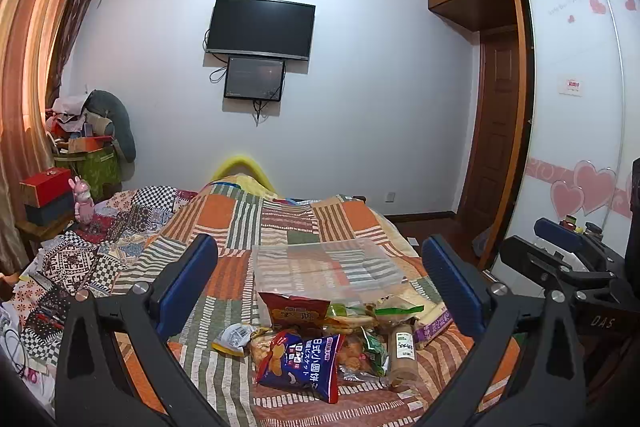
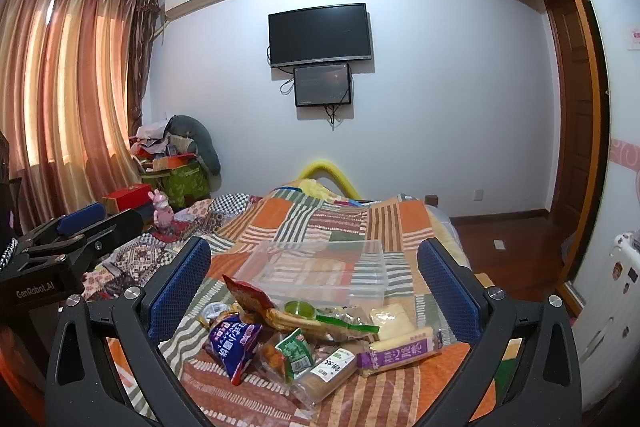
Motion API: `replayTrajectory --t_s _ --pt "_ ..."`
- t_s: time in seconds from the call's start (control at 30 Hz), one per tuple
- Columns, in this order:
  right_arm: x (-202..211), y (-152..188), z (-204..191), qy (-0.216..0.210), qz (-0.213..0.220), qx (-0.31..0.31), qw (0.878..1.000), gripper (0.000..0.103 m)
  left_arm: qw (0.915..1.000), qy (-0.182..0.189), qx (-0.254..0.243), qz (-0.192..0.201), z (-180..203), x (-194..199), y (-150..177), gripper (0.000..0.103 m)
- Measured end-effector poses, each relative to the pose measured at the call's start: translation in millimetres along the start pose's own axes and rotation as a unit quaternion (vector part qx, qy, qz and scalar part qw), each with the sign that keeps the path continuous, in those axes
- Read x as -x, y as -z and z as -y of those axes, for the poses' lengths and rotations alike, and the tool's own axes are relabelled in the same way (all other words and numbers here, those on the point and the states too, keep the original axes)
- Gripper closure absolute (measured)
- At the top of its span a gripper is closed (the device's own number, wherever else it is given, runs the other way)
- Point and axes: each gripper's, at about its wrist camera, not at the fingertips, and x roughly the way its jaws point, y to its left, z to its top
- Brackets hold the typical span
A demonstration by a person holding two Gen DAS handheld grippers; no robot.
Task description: Organize snacks
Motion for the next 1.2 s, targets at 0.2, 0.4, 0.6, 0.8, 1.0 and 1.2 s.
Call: replayTrajectory --t_s 0.2,0.4,0.6,0.8,1.0,1.2 --pt "-3.2 2.2 2.3 -0.004 -0.007 -0.002 1.000 0.000 1.0000 0.001 -0.003 0.003 -1.2 -0.5 1.9 0.000" --pt "-9.1 5.5 8.9 -0.005 -0.023 -0.013 1.000 0.005 0.9999 0.004 -0.008 -0.007 -3.3 -5.8 4.6 0.019" --pt "-23.8 17.2 21.1 0.001 -0.068 -0.030 0.997 0.024 0.9990 0.010 -0.015 -0.041 -12.8 -22.6 12.5 0.031" --pt "-47.3 38.9 37.8 -0.007 -0.140 -0.056 0.989 0.047 0.9945 0.008 -0.041 -0.096 -27.5 -54.1 23.0 0.045" --pt "-66.6 62.9 46.5 -0.008 -0.202 -0.071 0.977 0.051 0.9831 0.016 -0.060 -0.172 -45.1 -92.2 47.9 0.045" --pt "-84.2 82.2 45.9 -0.009 -0.249 -0.078 0.965 0.051 0.9718 0.024 -0.038 -0.232 -57.9 -118.6 83.6 0.022"
